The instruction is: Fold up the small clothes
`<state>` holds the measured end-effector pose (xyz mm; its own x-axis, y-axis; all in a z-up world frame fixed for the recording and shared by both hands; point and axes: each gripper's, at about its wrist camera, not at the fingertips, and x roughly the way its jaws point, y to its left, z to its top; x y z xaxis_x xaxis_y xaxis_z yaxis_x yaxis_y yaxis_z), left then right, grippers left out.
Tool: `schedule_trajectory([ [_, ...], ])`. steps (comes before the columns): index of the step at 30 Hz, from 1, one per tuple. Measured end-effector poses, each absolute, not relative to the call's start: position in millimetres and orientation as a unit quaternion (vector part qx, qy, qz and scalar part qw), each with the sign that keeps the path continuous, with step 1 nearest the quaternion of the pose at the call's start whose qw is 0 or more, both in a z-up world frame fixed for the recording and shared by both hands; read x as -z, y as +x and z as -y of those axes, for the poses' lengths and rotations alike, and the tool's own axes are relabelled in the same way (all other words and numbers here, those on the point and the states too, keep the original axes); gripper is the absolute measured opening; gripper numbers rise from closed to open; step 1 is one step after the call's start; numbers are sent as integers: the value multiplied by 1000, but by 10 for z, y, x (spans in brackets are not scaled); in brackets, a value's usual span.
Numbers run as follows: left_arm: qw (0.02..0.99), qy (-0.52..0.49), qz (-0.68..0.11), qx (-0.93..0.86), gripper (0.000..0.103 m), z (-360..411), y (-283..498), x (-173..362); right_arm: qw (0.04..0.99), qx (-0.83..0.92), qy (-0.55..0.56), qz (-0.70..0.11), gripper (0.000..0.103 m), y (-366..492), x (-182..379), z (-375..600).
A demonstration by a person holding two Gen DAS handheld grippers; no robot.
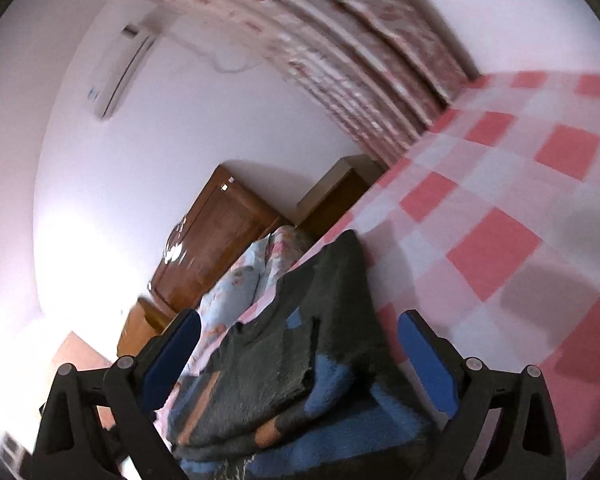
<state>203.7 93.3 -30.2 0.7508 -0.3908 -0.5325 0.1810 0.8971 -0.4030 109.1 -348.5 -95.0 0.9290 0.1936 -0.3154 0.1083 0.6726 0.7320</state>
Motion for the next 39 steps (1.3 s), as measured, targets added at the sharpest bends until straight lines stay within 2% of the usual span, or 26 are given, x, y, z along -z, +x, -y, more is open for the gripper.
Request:
schedule_trajectory([
  [4, 907, -219, -349, 88, 26, -1490, 2009, 657, 922, -45, 314, -223, 103, 1244, 844, 3162],
  [9, 908, -206, -358, 75, 28, -1375, 2037, 805, 928, -47, 185, -321, 103, 1531, 902, 2663],
  [13, 910, -191, -362, 61, 29, -1337, 2039, 821, 906, -38, 184, -379, 103, 1726, 1058, 2663],
  [18, 902, -220, -368, 51, 35, -1377, 2113, 853, 903, -45, 165, -395, 103, 1786, 1098, 2600],
  [21, 903, -221, -366, 50, 35, -1382, 2095, 846, 903, -46, 141, -402, 103, 1796, 1122, 2519],
  [26, 902, -225, -365, 52, 36, -1388, 2093, 842, 914, -21, 166, -371, 103, 1711, 1080, 2629],
  [30, 900, -231, -367, 49, 42, -1409, 2097, 848, 921, -2, 178, -346, 103, 1632, 1022, 2680],
  [39, 900, -238, -364, 36, 43, -1431, 2099, 861, 913, 29, 182, -363, 103, 1677, 1056, 2718],
])
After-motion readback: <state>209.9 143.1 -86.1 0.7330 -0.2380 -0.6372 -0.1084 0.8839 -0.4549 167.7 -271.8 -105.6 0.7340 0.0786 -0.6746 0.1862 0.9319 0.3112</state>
